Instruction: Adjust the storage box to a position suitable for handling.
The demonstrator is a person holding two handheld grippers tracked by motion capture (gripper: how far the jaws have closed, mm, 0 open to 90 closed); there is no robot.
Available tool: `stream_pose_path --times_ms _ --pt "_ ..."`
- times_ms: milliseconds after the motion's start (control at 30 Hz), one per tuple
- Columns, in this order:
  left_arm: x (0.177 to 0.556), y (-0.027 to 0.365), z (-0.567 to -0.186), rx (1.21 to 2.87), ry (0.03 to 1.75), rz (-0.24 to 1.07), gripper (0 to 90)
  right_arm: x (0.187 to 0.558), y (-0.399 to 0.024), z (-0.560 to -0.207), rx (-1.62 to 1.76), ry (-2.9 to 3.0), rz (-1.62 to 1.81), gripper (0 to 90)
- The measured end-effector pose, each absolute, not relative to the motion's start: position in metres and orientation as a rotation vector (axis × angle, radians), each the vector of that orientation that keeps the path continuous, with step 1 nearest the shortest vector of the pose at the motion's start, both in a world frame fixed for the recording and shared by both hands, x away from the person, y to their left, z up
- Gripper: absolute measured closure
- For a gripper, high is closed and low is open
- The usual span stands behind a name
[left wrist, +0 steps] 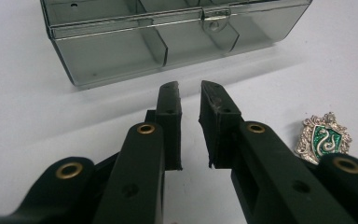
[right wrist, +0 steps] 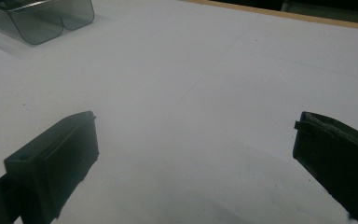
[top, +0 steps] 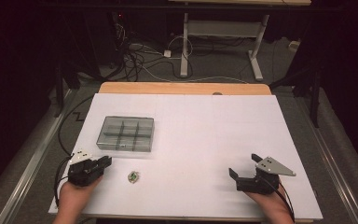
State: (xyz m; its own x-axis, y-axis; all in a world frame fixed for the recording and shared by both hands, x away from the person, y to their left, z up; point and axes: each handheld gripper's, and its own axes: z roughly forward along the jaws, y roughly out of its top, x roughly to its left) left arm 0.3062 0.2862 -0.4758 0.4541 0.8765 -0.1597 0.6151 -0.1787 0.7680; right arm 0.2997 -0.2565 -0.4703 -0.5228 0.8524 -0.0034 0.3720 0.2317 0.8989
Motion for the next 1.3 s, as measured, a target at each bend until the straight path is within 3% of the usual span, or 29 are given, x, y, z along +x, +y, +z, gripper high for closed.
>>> stream_pose_path --times_ms 267,567,1300 --pt "0.296 0.299 -0.478 1.882 1.243 0.416 87.5 0.311 -0.251 -0.470 1.124 2.007 1.291 0.8" --pt "0.290 0.308 -0.476 1.871 1.277 0.423 87.6 0.317 -0.245 -0.472 1.143 2.009 1.283 0.7" --pt "0.337 0.284 -0.439 1.850 1.204 0.447 87.6 0.309 -0.261 -0.460 1.078 2.003 1.306 0.3"
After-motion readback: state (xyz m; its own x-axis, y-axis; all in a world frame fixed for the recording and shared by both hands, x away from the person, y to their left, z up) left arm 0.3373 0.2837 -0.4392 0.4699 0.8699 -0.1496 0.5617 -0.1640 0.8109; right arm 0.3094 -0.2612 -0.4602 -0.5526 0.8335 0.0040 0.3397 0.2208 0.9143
